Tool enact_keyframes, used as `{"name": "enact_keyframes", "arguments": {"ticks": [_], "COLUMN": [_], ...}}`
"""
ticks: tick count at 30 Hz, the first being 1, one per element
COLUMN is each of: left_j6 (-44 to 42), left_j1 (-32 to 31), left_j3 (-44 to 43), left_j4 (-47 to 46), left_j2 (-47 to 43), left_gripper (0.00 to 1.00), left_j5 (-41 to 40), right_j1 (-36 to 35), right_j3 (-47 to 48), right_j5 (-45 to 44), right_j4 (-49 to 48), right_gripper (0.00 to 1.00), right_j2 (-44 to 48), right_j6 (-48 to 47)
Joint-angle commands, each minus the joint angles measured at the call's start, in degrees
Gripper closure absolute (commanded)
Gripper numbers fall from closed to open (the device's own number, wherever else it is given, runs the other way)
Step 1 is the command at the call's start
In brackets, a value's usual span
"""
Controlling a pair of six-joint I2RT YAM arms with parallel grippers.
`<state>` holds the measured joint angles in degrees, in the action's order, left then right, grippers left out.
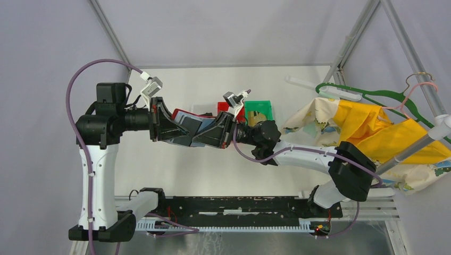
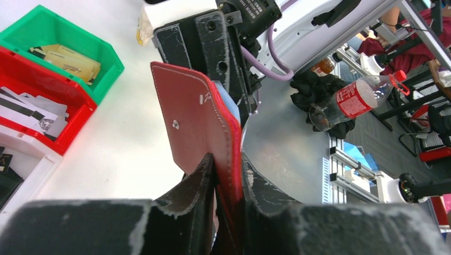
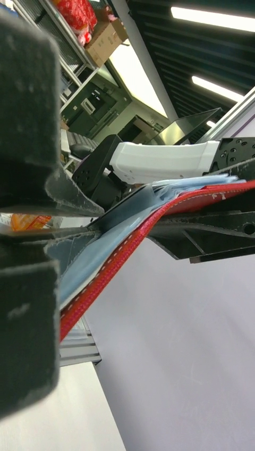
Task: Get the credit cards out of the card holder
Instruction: Remove the credit card from the card holder.
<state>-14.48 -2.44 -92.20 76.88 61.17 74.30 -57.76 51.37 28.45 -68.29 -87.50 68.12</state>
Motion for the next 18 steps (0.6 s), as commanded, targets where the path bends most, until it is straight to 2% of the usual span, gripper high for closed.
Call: {"name": "enact_keyframes", "arguments": {"ticks": [1, 2, 4, 6, 8, 13, 18], "left_j6": [3.78, 3.96, 4.0, 4.08, 4.05, 4.0, 4.52], "left_j1": [-0.75, -0.75, -0.78, -0.75, -0.73, -0.8, -0.77], "left_j3": [-0.2, -0.15, -0.13, -0.14, -0.14, 0.39, 0.26], "left_j4": [-1.46, -1.61, -1.71, -1.82, -1.97, -2.0, -2.09], "left_j2": [-0.52, -0.56, -0.68, -0.84, -1.08, -1.78, -1.83], "left_gripper": [0.8, 0.82, 0.84, 0.85, 0.85, 0.84, 0.73], "left_j5": [5.89, 5.88, 5.86, 5.86, 5.86, 5.34, 6.07], "right_j1": [0.29, 0.28, 0.32, 0.3, 0.37, 0.39, 0.33], "right_j3": [-0.13, -0.13, -0.13, 0.07, 0.75, 3.89, 5.49], "right_j5": [-2.05, -1.99, -2.03, -2.24, -2.44, -2.28, -2.73], "right_j4": [-2.43, -2.19, -1.94, -1.59, -1.45, -1.2, 0.24], "right_gripper": [0.77, 0.69, 0.61, 0.56, 0.55, 0.61, 0.8], "right_j2": [2.2, 2.11, 2.2, 2.24, 1.91, 0.72, 0.18], "right_j6": [-0.68, -0.78, -0.94, -1.08, -1.07, -0.95, -0.96]}}
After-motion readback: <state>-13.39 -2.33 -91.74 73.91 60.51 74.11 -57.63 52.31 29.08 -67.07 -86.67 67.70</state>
